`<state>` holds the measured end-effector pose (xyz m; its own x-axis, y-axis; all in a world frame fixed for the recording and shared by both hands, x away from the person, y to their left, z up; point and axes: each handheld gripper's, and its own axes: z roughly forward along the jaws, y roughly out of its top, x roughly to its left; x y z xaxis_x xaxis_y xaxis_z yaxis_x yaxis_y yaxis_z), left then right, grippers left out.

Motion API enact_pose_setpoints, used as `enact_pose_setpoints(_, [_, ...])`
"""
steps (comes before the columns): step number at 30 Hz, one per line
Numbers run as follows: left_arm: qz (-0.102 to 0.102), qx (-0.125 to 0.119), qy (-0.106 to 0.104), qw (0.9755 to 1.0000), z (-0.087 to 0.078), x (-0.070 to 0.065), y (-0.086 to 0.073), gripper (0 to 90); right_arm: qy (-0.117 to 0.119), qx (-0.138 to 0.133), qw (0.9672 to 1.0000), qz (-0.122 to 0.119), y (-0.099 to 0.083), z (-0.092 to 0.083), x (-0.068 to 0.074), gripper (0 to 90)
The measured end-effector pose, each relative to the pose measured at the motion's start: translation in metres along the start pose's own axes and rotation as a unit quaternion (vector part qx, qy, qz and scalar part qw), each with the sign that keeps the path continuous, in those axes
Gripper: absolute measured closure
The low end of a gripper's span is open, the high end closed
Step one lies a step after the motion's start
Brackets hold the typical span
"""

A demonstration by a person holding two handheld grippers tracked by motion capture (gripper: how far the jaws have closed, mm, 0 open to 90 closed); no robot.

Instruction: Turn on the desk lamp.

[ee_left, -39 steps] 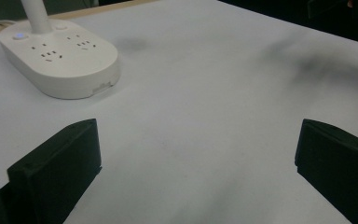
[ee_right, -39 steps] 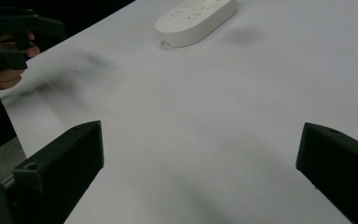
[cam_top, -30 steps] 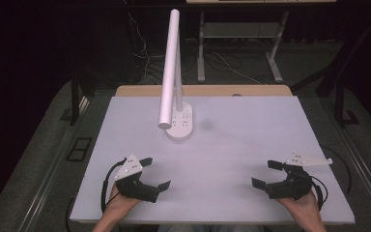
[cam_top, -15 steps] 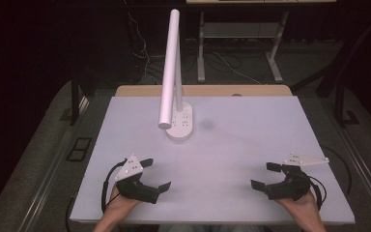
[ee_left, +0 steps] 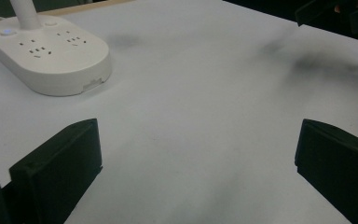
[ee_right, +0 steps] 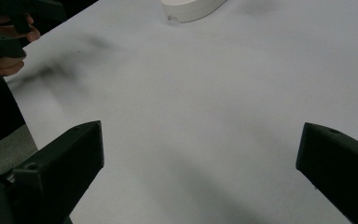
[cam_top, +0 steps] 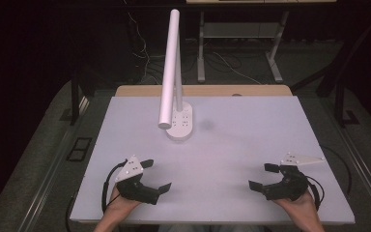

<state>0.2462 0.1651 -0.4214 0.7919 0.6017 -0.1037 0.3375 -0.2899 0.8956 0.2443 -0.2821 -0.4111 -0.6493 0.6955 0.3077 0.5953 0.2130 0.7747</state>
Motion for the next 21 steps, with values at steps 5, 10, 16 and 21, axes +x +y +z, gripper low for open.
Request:
enact_pose_setpoints(5, [0.001,0.001,-0.001,1.0,0.0,-0.001,0.0,0.0,0.002,0.007,1.0,0.0,0.004,0.002,0.0,0.2])
enact_pose_setpoints(10, [-0.001,0.002,-0.001,1.0,0.001,0.0,-0.001,0.0,0.006,0.009,0.9999,-0.006,0.012,0.005,0.001,0.2])
enact_pose_setpoints(16, [-0.002,0.001,0.0,1.0,0.0,0.0,-0.001,0.0,0.012,0.011,0.9997,-0.018,0.028,0.008,0.005,0.2])
enact_pose_setpoints(21, [-0.002,0.001,-0.001,1.0,0.0,-0.001,-0.001,0.0,0.014,0.017,0.9994,-0.027,0.038,0.009,0.007,0.2])
